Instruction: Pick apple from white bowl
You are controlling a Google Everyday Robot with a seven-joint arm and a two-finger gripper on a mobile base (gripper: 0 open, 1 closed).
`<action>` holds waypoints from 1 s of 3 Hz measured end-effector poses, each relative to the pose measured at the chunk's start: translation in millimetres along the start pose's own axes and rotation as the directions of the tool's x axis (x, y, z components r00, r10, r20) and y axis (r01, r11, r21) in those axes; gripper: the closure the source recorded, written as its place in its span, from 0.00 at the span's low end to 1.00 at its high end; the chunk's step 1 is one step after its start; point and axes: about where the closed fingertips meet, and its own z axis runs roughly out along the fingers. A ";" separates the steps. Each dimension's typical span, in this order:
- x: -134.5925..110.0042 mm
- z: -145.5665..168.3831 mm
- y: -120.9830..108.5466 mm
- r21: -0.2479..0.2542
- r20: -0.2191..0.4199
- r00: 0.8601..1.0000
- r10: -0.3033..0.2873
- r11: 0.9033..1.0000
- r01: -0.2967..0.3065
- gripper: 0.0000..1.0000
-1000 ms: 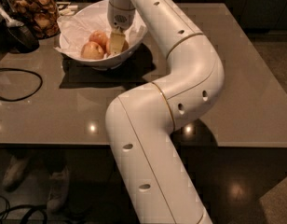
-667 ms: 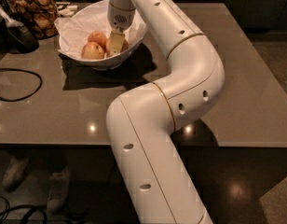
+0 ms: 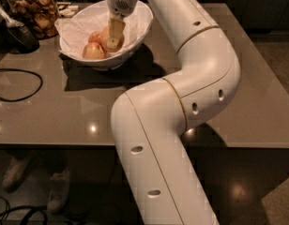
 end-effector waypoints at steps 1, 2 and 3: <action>-6.0 -11.9 4.9 -0.004 0.037 0.999 -0.014 1.000 0.014 1.00; -10.5 -19.9 8.7 -0.007 0.064 0.998 -0.024 1.000 0.025 1.00; -23.7 -33.3 17.0 -0.013 0.109 0.991 -0.072 0.997 0.073 1.00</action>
Offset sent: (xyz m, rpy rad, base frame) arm -0.0387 -0.0066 0.0316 0.0618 0.0296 0.0702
